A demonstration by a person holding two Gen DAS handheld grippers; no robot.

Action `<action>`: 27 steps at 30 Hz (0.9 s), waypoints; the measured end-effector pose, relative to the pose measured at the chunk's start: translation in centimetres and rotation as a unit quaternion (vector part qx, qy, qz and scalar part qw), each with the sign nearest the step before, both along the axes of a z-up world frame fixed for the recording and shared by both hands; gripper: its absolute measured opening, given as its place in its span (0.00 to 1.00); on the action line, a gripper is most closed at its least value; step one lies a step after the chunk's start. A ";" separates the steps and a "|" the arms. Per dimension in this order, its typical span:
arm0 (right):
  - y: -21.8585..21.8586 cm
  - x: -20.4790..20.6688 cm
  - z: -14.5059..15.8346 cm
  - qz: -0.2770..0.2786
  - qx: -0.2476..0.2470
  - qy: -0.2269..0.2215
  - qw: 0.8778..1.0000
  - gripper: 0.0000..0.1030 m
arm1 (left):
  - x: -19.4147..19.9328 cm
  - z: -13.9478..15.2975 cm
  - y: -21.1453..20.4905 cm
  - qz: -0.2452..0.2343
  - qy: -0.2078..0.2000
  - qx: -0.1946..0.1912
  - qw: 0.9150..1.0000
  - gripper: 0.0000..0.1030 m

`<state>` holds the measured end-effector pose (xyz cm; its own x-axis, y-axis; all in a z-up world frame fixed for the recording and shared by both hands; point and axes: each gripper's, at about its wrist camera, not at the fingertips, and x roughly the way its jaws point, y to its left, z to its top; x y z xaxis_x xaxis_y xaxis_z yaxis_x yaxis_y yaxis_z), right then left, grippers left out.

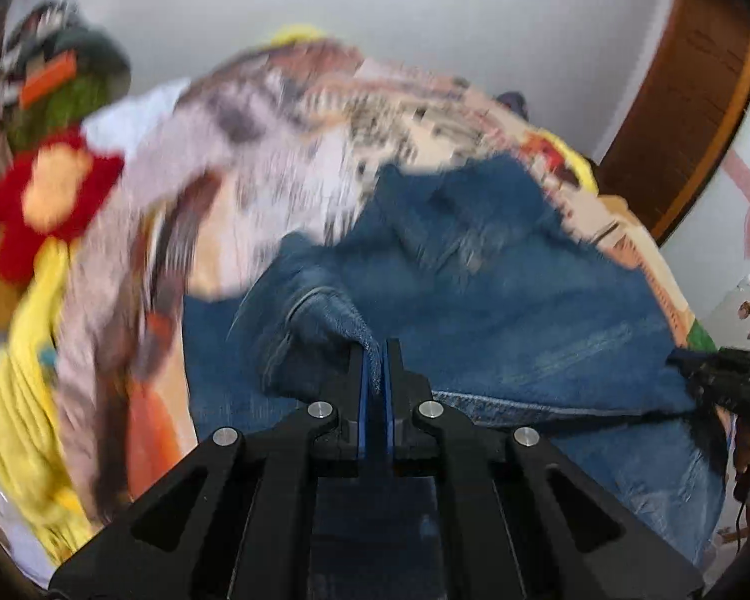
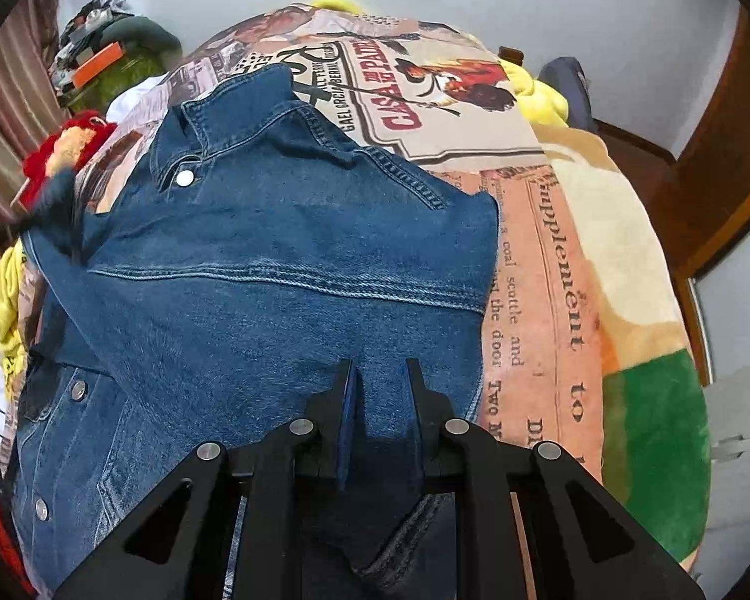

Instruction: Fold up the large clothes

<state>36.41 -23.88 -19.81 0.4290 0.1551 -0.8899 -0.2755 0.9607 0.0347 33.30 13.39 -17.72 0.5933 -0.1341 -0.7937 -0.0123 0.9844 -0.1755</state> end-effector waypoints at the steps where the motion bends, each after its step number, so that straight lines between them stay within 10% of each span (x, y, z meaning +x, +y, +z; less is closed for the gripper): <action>1: -0.2 0.0 -0.1 0.000 0.003 0.003 1.000 0.14 | -0.6 -1.1 0.4 0.005 0.008 -0.007 1.000 0.05; 18: -2.3 -1.3 -1.4 -0.004 -0.039 -0.005 0.999 0.14 | -6.9 -6.6 4.4 0.054 0.065 -0.079 0.993 0.22; 27: -2.4 -1.5 1.5 -0.005 -0.002 0.006 1.000 0.14 | -6.3 -7.3 6.8 0.068 0.092 -0.114 0.987 0.52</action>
<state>34.91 -26.24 -18.32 0.4191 0.1465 -0.8960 -0.2649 0.9637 0.0336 27.00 20.16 -25.04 0.4675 -0.2514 -0.8475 -0.1935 0.9063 -0.3757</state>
